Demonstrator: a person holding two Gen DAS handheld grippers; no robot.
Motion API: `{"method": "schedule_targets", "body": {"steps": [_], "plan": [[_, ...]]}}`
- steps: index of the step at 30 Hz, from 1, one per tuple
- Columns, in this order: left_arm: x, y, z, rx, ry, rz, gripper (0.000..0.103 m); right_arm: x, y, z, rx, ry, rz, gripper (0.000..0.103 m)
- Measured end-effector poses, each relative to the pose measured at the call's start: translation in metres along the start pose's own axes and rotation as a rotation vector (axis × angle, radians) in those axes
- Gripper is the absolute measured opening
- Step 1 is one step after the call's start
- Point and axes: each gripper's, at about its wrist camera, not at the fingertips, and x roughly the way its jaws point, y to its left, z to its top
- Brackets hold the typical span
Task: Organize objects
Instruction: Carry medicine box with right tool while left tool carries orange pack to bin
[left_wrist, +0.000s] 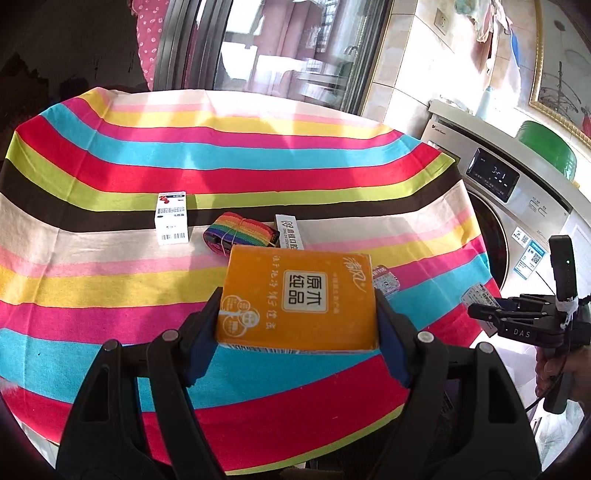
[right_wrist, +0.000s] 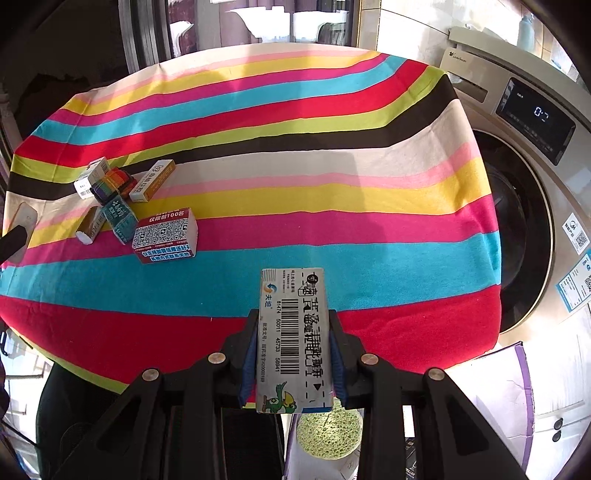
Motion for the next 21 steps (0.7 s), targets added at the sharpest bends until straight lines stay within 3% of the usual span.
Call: {"method": "schedule_targets", "body": {"steps": [8, 15, 21], "plan": [[0.008, -0.076, 0.001, 0.106, 0.046, -0.137, 0.078, -0.027, -0.021, -0.026, 0.029, -0.014, -0.026, 0.034], [0.026, -0.156, -0.01, 0.205, 0.143, -0.323, 0.078, -0.044, -0.055, -0.058, 0.104, -0.007, -0.069, 0.034], [0.039, -0.212, -0.014, 0.304, 0.203, -0.396, 0.078, -0.054, -0.094, -0.085, 0.2, 0.007, -0.109, 0.034]]}}
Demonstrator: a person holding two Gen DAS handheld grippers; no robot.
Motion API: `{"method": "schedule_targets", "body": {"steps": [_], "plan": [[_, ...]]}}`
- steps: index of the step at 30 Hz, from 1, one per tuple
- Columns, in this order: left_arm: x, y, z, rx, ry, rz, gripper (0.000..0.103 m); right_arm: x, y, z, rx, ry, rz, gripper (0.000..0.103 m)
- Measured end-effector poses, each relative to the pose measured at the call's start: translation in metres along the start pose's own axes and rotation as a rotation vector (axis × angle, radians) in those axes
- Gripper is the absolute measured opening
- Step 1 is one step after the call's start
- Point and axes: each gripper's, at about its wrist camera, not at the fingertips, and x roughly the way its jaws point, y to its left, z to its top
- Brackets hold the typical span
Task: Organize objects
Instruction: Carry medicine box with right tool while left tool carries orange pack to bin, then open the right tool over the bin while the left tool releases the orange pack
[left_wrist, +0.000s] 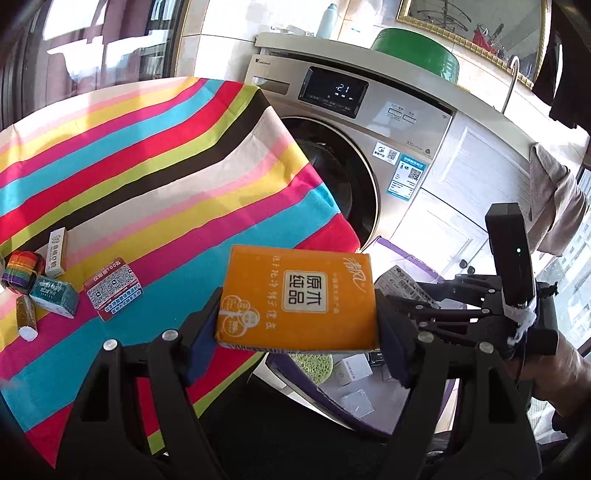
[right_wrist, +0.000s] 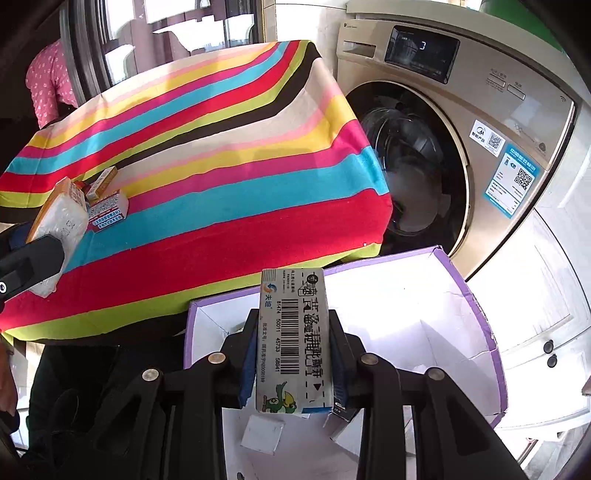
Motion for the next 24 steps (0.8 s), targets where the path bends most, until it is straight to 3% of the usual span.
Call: {"method": "schedule_targets", "body": {"steps": [9, 17, 21, 23, 24], "plan": [[0.049, -0.053, -0.004, 0.101, 0.121, -0.051, 0.078, 0.005, -0.057, -0.028, 0.168, 0.04, -0.078, 0.034], [0.069, -0.066, -0.019, 0.085, 0.186, -0.14, 0.078, 0.001, -0.083, -0.035, 0.26, 0.021, -0.096, 0.035], [0.081, -0.076, -0.026, 0.1, 0.232, -0.176, 0.087, 0.004, -0.09, -0.037, 0.281, 0.023, -0.106, 0.036], [0.082, -0.077, -0.029, 0.095, 0.237, -0.178, 0.091, 0.007, -0.092, -0.039, 0.295, 0.034, -0.096, 0.046], [0.08, -0.077, -0.029, 0.092, 0.235, -0.177, 0.091, 0.009, -0.093, -0.04, 0.303, 0.042, -0.092, 0.058]]}}
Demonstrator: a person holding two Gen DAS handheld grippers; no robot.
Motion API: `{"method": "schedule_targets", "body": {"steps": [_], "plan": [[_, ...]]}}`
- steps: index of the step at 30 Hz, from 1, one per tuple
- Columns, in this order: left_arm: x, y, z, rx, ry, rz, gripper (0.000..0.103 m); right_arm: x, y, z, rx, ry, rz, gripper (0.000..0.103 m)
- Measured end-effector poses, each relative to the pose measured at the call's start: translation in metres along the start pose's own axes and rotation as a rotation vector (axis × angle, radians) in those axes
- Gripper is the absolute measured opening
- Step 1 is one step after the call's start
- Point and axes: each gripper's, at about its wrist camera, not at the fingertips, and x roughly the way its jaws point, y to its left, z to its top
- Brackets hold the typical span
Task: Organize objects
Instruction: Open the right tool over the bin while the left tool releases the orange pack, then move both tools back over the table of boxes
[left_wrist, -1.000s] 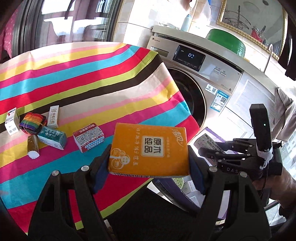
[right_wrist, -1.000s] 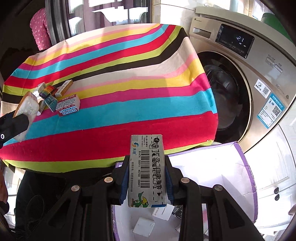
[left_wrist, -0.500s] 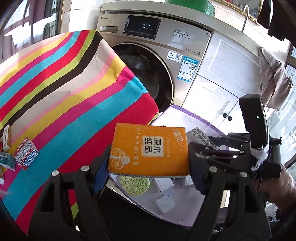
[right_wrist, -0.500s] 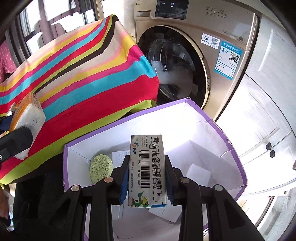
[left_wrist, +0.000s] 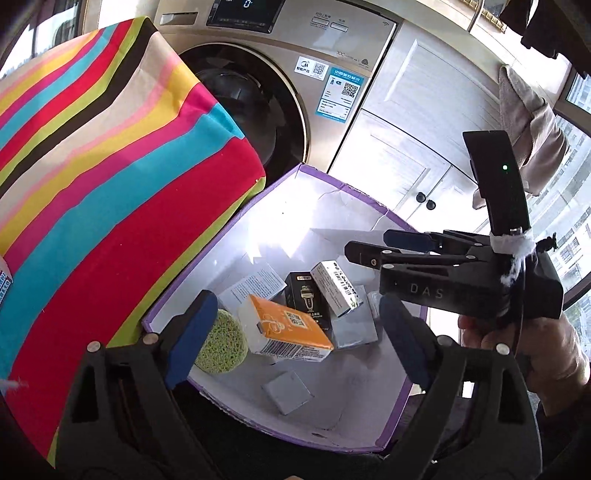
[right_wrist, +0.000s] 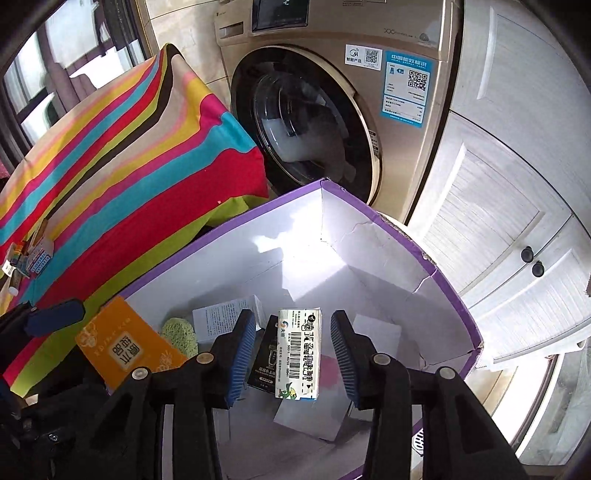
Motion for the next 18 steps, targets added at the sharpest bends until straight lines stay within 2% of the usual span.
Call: {"method": "schedule_targets", "body": {"steps": [1, 5, 7, 11, 18], "plan": [[-0.002, 0.0, -0.001, -0.001, -0.006, 0.004, 0.092, 0.002, 0.0, -0.001, 0.007, 0.005, 0.006, 0.064], [-0.018, 0.004, 0.0, -0.017, -0.064, 0.033, 0.092, 0.002, 0.005, -0.003, -0.001, 0.008, 0.024, 0.065], [-0.03, 0.008, 0.0, -0.024, -0.12, 0.052, 0.092, 0.0, 0.01, -0.001, -0.015, 0.002, 0.033, 0.066], [-0.051, 0.013, -0.002, 0.003, -0.197, 0.096, 0.092, -0.009, 0.025, 0.003, -0.06, -0.02, 0.04, 0.068], [-0.076, 0.024, -0.015, 0.051, -0.242, 0.223, 0.092, -0.02, 0.055, 0.008, -0.142, -0.034, 0.069, 0.07]]}}
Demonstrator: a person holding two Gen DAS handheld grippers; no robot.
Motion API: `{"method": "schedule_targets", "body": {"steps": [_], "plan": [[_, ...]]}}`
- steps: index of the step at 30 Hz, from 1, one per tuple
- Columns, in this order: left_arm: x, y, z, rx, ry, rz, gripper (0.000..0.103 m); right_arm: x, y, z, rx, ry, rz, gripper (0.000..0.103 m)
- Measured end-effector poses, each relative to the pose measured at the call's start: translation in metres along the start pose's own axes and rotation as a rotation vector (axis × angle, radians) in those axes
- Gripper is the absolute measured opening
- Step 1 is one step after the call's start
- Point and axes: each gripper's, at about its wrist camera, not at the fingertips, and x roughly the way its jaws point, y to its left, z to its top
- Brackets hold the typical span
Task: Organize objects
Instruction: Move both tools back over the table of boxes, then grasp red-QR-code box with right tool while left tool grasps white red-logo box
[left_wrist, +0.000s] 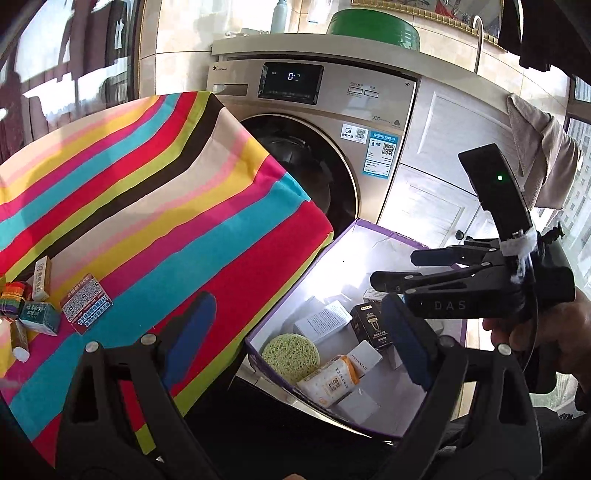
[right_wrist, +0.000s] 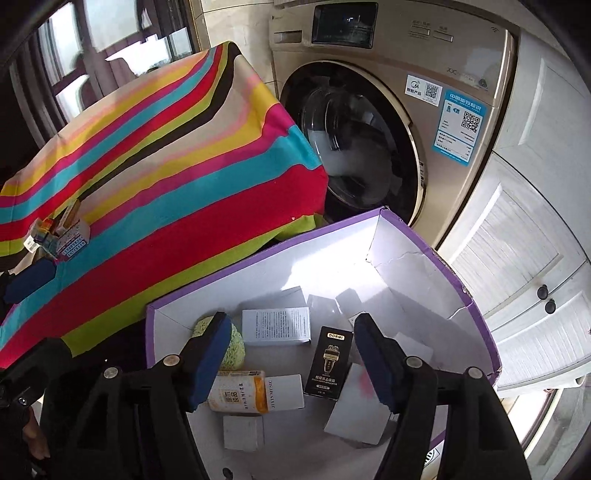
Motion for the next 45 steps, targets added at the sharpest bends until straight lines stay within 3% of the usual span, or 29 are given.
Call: {"method": "schedule_targets", "body": {"steps": [5, 19, 25, 32, 35, 45], "plan": [[-0.02, 0.028, -0.014, -0.051, -0.025, 0.078, 0.092, -0.003, 0.023, 0.004, -0.057, -0.008, 0.026, 0.072], [-0.077, 0.147, -0.086, -0.416, -0.088, 0.34, 0.092, 0.013, 0.087, 0.019, -0.183, 0.012, 0.149, 0.074], [-0.09, 0.179, -0.107, -0.49, -0.092, 0.414, 0.086, 0.021, 0.126, 0.026, -0.252, 0.013, 0.225, 0.074], [-0.099, 0.212, -0.112, -0.525, -0.102, 0.478, 0.086, 0.03, 0.179, 0.033, -0.336, 0.012, 0.316, 0.075], [-0.102, 0.234, -0.108, -0.539, -0.112, 0.509, 0.086, 0.035, 0.198, 0.036, -0.367, 0.008, 0.349, 0.08], [-0.102, 0.342, -0.082, -0.637, -0.145, 0.646, 0.086, 0.06, 0.246, 0.053, -0.415, 0.011, 0.389, 0.081]]}}
